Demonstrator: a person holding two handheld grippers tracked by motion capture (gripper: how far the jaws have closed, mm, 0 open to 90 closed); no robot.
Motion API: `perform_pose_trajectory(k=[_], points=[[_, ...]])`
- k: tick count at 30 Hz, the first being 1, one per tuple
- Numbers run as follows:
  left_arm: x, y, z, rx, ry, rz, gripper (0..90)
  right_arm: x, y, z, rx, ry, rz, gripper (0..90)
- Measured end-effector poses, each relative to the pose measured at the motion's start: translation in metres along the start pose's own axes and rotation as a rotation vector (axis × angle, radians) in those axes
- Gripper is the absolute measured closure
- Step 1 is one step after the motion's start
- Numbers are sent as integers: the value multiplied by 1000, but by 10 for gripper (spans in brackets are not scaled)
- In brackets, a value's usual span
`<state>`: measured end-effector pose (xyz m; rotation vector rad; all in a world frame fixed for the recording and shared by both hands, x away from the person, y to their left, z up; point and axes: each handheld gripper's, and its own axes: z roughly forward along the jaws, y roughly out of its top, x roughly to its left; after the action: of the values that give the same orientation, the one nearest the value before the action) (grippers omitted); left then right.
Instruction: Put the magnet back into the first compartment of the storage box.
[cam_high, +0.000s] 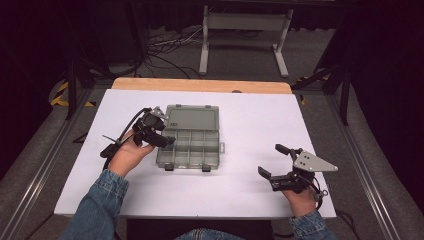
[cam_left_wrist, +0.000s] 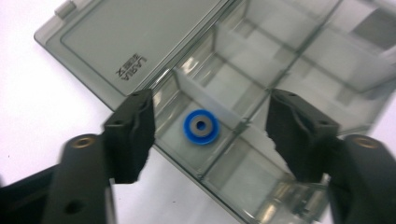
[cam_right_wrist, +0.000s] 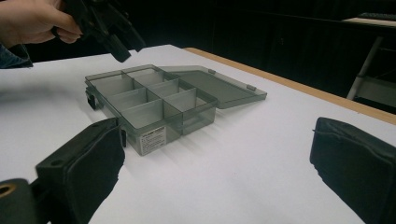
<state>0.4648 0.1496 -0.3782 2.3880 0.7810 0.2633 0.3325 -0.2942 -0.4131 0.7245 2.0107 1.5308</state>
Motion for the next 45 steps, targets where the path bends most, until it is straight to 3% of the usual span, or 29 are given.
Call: perform_pose_trajectory(k=[4,5,10,14,19,22,24,25,29,32,35,39,45], points=[[-8,-4,-23,-95,-3,8,194,0,1,-1,-2,-1,-3,35],[-8,-4,-23,-95,-3,8,178,0,1,-1,-2,-1,-3,35],[-13,-12,-46,-197,-5,33,96,0,2,-2,-8,-6,-8,35],[-17,-20,-57,-250,-9,36,41,0,2,-3,-15,-5,-11,35],[-24,-36,-74,-360,-10,30,10,0,2,-3,-15,-3,-16,33],[-26,-47,-82,-430,-35,25,3,0,2,-3,-17,-1,-17,33],[-26,-50,-84,-452,-42,25,3,0,2,-3,-19,-1,-20,32],[-26,-57,-88,-497,-50,24,4,1,2,-3,-20,0,-20,32],[-27,-67,-92,-550,-44,26,4,1,3,-3,-21,1,-22,31],[-27,-80,-92,-616,-46,24,4,1,3,-3,-23,2,-24,29],[-26,-89,-90,-649,-61,8,4,1,3,-3,-27,4,-31,26],[-27,-99,-87,-666,-59,9,10,1,2,-3,-31,1,-35,24],[-29,-117,-79,-733,-68,14,9,2,2,-4,-38,-1,-45,19]])
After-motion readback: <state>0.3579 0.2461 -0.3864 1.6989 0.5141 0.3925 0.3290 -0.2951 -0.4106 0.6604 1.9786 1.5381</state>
